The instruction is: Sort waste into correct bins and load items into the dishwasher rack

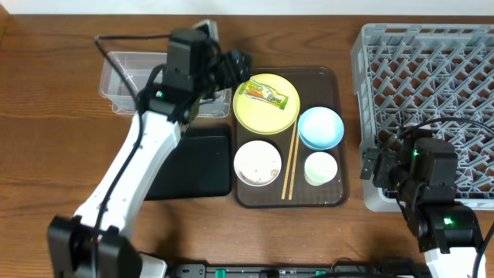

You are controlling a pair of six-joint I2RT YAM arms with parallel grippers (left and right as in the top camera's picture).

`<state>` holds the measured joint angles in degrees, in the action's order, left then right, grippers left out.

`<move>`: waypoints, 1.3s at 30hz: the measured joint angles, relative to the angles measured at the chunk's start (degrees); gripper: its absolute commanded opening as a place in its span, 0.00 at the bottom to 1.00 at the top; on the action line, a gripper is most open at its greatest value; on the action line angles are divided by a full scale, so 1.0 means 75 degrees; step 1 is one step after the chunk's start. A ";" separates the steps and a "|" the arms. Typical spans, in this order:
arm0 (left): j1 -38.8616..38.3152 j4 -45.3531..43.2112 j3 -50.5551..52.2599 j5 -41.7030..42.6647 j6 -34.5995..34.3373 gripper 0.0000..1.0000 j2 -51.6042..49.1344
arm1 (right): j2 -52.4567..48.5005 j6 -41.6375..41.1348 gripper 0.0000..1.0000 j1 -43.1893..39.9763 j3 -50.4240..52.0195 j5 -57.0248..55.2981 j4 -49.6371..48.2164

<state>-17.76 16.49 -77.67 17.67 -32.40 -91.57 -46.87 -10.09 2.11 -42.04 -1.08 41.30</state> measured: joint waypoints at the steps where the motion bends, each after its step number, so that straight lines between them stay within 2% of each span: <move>1: -0.0052 -0.0117 -0.0082 -0.0006 -0.0067 0.79 -0.0201 | 0.0000 0.0003 0.99 0.0000 0.0000 0.0000 -0.0003; 13: -0.0956 -0.0664 -0.0146 -0.0003 -0.1037 0.79 -0.2876 | 0.0000 0.0003 0.99 0.0000 0.0000 0.0000 -0.0003; 18: -0.1102 -0.1198 -0.0143 0.0000 -0.1300 0.79 -0.3430 | 0.0000 0.0003 0.99 0.0000 -0.0003 0.0000 -0.0003; 25: -0.1134 -0.1241 -0.0143 -0.0015 -0.2145 0.78 -0.3838 | 0.0000 0.0000 0.99 0.0000 -0.0003 0.0000 -0.0003; 27: -0.1134 -0.1268 -0.0143 -0.0047 -0.2296 0.74 -0.3850 | 0.0000 0.0003 0.99 0.0000 -0.0003 0.0000 -0.0003; 31: -0.1134 -0.1262 -0.0143 -0.0242 -0.2506 0.59 -0.3864 | 0.0000 0.0003 0.99 0.0000 -0.0003 0.0000 0.0000; 39: -0.1134 -0.1259 -0.0143 -0.0635 -0.2527 0.53 -0.3885 | 0.0000 0.0003 0.99 0.0000 -0.0003 0.0000 0.0000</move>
<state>-26.26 7.05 -78.74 12.91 -51.35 -120.70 -46.87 -10.07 2.11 -42.06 -1.08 41.30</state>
